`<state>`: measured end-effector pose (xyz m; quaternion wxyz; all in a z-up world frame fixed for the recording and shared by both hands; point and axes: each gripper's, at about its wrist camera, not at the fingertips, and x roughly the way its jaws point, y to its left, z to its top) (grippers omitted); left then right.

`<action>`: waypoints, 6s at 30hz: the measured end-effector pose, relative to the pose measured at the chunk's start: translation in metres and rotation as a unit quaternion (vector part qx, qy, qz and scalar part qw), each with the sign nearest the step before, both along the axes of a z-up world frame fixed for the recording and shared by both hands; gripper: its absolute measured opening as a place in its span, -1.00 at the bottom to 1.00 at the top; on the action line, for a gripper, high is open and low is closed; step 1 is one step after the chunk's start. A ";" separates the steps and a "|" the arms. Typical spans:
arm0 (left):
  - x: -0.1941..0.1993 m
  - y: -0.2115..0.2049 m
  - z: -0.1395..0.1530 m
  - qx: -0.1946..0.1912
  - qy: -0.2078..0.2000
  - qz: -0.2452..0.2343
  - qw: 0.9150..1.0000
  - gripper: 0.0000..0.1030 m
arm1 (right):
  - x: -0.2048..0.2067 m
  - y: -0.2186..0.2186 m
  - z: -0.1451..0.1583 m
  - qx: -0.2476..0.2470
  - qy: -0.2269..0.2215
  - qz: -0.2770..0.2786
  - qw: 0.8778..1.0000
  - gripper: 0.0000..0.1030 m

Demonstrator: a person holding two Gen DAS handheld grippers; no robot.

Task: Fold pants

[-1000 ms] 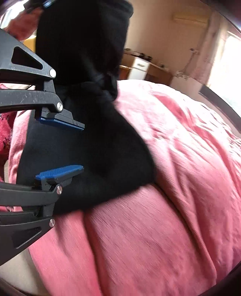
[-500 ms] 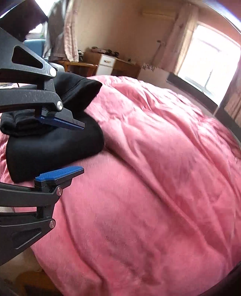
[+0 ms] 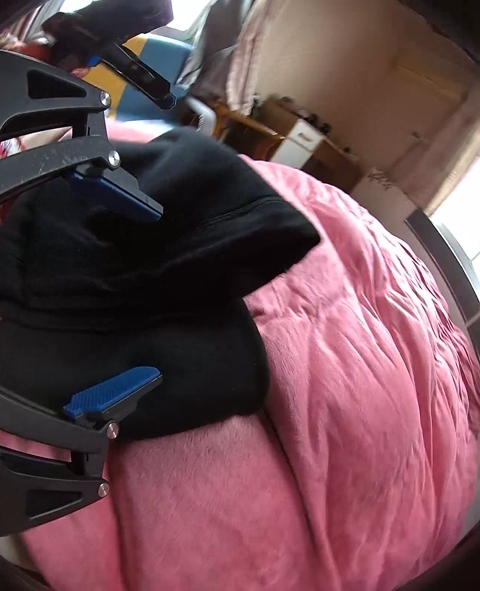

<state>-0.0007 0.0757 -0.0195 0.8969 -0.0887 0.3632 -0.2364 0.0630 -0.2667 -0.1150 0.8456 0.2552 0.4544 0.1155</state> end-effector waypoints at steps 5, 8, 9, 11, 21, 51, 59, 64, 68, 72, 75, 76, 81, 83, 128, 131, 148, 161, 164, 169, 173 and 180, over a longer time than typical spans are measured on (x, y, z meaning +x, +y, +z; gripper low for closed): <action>0.009 0.042 -0.036 0.004 0.065 0.059 0.996 -0.34 | 0.006 0.027 -0.011 0.005 0.017 0.044 0.999 0.64; 0.009 0.040 -0.057 0.031 0.096 0.056 0.993 -0.34 | 0.003 0.046 -0.012 -0.039 0.017 0.047 0.998 -0.27; 0.007 0.038 -0.061 0.038 0.094 0.056 0.993 -0.34 | 0.003 0.050 -0.012 -0.046 0.020 0.051 0.997 -0.52; 0.005 0.036 -0.061 0.037 0.086 0.052 0.994 -0.34 | 0.000 0.052 -0.001 -0.032 0.005 0.060 0.998 -0.58; 0.003 -0.013 -0.043 0.060 0.028 -0.008 0.998 -0.22 | -0.044 -0.003 0.083 -0.084 -0.093 0.019 0.992 -0.61; -0.017 -0.092 -0.061 0.174 -0.037 -0.122 0.977 -0.05 | 0.040 -0.002 0.029 -0.075 -0.016 0.019 0.997 -1.00; -0.023 -0.085 -0.057 0.133 -0.050 -0.113 0.983 -0.05 | 0.007 -0.042 0.030 -0.081 -0.033 -0.031 0.996 -0.52; -0.017 -0.072 -0.050 0.149 -0.063 -0.063 0.985 -0.05 | 0.025 -0.037 0.023 -0.075 -0.052 -0.021 0.996 0.16; -0.006 -0.054 -0.053 0.136 -0.030 -0.029 0.990 -0.03 | 0.036 -0.013 0.016 -0.123 -0.032 0.013 0.992 -0.76; -0.005 -0.041 -0.054 0.122 -0.018 -0.017 0.992 -0.03 | 0.021 -0.015 0.035 -0.116 -0.035 0.011 0.993 -0.88; -0.006 -0.044 -0.056 0.125 -0.022 -0.024 0.992 -0.03 | -0.002 -0.028 0.055 -0.083 -0.037 0.008 0.996 -0.89; -0.006 -0.046 -0.057 0.127 -0.023 -0.028 0.991 -0.03 | -0.009 -0.030 0.055 -0.088 -0.034 0.004 0.996 -0.93; -0.009 -0.058 -0.060 0.145 -0.024 -0.044 0.988 -0.02 | -0.009 -0.034 0.000 -0.090 0.046 -0.016 0.995 -0.94; -0.009 -0.057 -0.057 0.138 -0.026 -0.052 0.989 -0.02 | -0.009 -0.035 -0.011 -0.075 0.041 -0.030 0.996 -0.91; -0.015 -0.035 -0.057 0.153 0.010 -0.012 0.988 0.33 | -0.016 0.045 -0.007 -0.201 0.034 0.100 0.974 -0.37; -0.010 -0.037 -0.057 0.153 0.014 -0.012 0.988 0.33 | -0.019 0.036 -0.009 -0.191 0.038 0.096 0.976 -0.42; -0.012 -0.019 -0.052 0.146 0.009 0.022 0.989 0.35 | -0.045 0.010 -0.016 -0.221 0.066 0.068 0.971 -0.42; -0.003 -0.011 -0.063 0.136 0.031 0.033 0.990 0.35 | -0.034 -0.021 0.036 -0.157 -0.035 0.010 0.987 -0.27; -0.003 -0.012 -0.063 0.138 0.031 0.029 0.990 0.35 | -0.023 -0.014 0.031 -0.168 -0.026 0.007 0.985 -0.26; 0.001 -0.005 -0.062 0.115 0.041 0.013 0.992 0.35 | -0.028 -0.038 0.019 -0.137 -0.007 -0.055 0.989 0.62; 0.015 0.006 -0.066 0.054 0.078 -0.015 0.995 0.38 | -0.028 -0.060 0.008 -0.091 0.003 -0.065 0.994 0.70; 0.044 0.029 -0.081 -0.046 0.147 -0.034 0.987 0.56 | -0.019 -0.065 -0.020 -0.038 0.030 -0.045 0.998 0.89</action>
